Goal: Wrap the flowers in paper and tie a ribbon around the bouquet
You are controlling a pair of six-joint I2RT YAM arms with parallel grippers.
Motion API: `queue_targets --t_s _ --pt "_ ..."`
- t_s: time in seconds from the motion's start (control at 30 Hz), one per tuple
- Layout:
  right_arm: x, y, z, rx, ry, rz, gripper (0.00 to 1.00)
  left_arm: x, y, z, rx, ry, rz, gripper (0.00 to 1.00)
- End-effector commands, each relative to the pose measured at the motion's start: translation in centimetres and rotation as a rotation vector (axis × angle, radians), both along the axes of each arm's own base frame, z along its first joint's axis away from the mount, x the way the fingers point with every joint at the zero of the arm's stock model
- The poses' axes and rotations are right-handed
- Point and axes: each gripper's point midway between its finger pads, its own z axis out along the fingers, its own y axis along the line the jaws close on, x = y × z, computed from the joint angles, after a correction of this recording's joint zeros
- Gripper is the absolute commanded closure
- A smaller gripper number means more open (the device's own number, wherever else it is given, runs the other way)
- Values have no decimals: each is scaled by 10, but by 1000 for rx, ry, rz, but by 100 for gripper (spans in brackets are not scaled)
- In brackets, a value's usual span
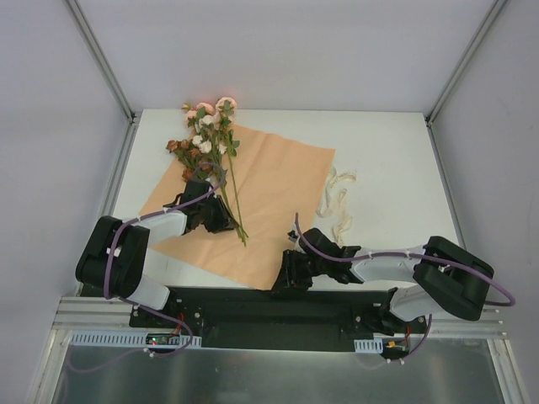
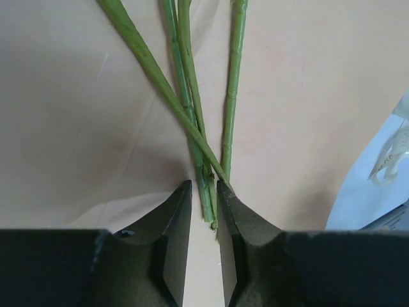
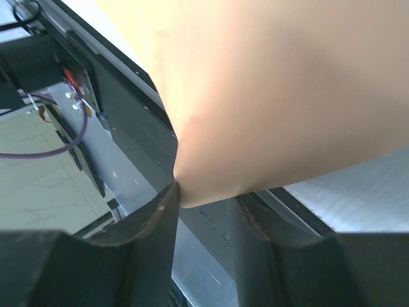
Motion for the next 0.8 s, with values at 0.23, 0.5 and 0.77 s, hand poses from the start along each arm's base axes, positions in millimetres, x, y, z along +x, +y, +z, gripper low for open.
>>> queue_targets --t_s 0.23,0.5,0.77 --pt "19 21 30 110 -65 -67 100 17 -23 13 -75 -70 -93 78" --pt "31 28 59 149 -184 -16 100 14 -14 21 -43 -112 -65 77" --pt "74 50 95 204 -248 19 100 3 20 34 22 -161 32 76"
